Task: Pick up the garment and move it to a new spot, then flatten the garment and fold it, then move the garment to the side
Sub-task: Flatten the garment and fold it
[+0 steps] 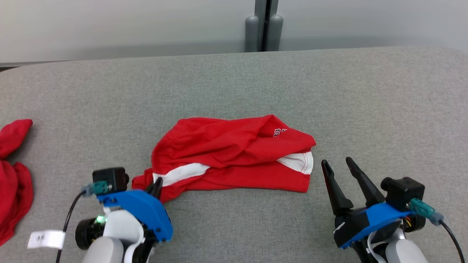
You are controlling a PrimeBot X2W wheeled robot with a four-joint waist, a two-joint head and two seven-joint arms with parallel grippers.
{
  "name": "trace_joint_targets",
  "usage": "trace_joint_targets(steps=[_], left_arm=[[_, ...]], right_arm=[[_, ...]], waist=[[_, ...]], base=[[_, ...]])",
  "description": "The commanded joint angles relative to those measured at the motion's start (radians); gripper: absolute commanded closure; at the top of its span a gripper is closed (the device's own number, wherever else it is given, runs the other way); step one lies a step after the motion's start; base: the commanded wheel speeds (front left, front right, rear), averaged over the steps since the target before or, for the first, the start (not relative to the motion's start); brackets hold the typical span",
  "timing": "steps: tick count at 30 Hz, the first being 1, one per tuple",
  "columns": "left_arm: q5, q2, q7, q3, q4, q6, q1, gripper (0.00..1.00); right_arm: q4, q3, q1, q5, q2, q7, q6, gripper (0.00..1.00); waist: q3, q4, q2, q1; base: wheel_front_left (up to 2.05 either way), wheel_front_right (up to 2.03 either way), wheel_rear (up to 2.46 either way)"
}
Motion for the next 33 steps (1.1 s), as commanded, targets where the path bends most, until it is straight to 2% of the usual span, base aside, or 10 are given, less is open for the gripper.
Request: trace_joint_targets(steps=[1, 11, 18, 27, 33], left_arm=[[-0.018, -0.009, -0.035, 0.012, -0.016, -0.003, 0.031, 1.00], [-0.028, -0.037, -0.152, -0.005, -0.031, -0.038, 0.055, 1.00], [-0.032, -0.043, -0.172, -0.015, -0.007, -0.047, 0.032, 1.00], [-0.048, -0.028, -0.180, 0.003, -0.007, -0.036, 0.039, 1.00], [-0.058, -0.018, -0.180, 0.018, -0.023, -0.026, 0.048, 1.00]], right_arm=[[0.025, -0.005, -0.019, 0.018, -0.004, 0.032, 0.000, 0.00], [0.195, 0.014, -0.142, 0.064, -0.004, 0.161, 0.000, 0.00], [0.307, 0.046, -0.214, 0.101, -0.003, 0.172, 0.000, 0.00], [0.268, 0.130, -0.184, 0.132, -0.004, 0.136, 0.000, 0.00], [0.211, 0.157, -0.160, 0.122, -0.004, 0.160, 0.000, 0.00]], waist=[[0.008, 0.007, 0.0000, -0.0001], [0.033, 0.051, 0.0000, -0.0001], [0.035, 0.062, 0.0000, -0.0001], [0.031, 0.044, 0.0000, -0.0001], [0.035, 0.032, 0.0000, -0.0001]], base=[[0.00, 0.00, 0.00], [0.00, 0.00, 0.00], [0.00, 0.00, 0.00], [0.00, 0.00, 0.00], [0.00, 0.00, 0.00]])
